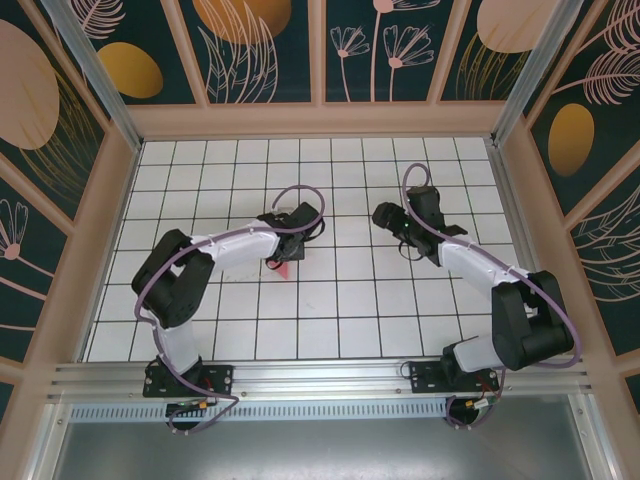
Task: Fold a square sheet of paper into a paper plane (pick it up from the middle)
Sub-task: Turn over the paper at the center of the table, then fold the wing for the fifth time at the center of the table.
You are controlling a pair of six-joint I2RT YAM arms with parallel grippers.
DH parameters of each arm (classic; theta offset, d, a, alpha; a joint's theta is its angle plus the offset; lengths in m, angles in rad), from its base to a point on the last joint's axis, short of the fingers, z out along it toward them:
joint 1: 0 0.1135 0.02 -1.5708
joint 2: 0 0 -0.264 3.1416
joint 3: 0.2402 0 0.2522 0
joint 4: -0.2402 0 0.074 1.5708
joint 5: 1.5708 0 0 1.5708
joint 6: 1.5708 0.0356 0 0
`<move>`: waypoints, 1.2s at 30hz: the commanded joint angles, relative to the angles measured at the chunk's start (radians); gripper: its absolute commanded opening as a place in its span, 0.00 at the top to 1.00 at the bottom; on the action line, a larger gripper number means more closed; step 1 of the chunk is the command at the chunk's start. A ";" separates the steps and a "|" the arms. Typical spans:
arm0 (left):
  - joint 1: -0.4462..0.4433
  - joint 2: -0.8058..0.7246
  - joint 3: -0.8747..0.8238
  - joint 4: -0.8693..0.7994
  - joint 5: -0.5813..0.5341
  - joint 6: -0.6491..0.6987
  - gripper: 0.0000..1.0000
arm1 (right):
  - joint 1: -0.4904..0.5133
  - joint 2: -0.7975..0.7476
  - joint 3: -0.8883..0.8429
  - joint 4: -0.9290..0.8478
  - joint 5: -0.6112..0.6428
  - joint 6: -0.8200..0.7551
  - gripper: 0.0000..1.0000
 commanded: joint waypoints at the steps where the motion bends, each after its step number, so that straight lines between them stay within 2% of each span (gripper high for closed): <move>1: -0.004 -0.088 -0.051 0.193 0.113 -0.043 0.38 | -0.005 -0.017 0.021 -0.045 -0.043 -0.078 0.25; 6: 0.009 -0.182 -0.129 0.335 0.106 -0.071 0.14 | 0.012 0.045 0.044 -0.047 -0.143 -0.149 0.29; 11: 0.065 -0.264 -0.220 0.405 0.110 -0.097 0.05 | 0.082 0.086 0.035 -0.015 -0.205 -0.175 0.29; 14: 0.124 -0.312 -0.302 0.464 0.139 -0.108 0.02 | 0.111 0.095 0.016 0.025 -0.258 -0.189 0.27; 21: 0.267 -0.390 -0.444 0.587 0.252 -0.103 0.02 | 0.189 0.119 0.062 0.015 -0.242 -0.232 0.26; 27: 0.378 -0.431 -0.540 0.698 0.320 -0.085 0.01 | 0.347 0.230 0.169 0.016 -0.176 -0.153 0.28; 32: 0.466 -0.419 -0.591 0.780 0.355 -0.113 0.01 | 0.480 0.408 0.346 0.018 -0.109 -0.040 0.35; 36: 0.524 -0.418 -0.639 0.875 0.403 -0.148 0.01 | 0.529 0.562 0.506 -0.010 -0.129 -0.004 0.49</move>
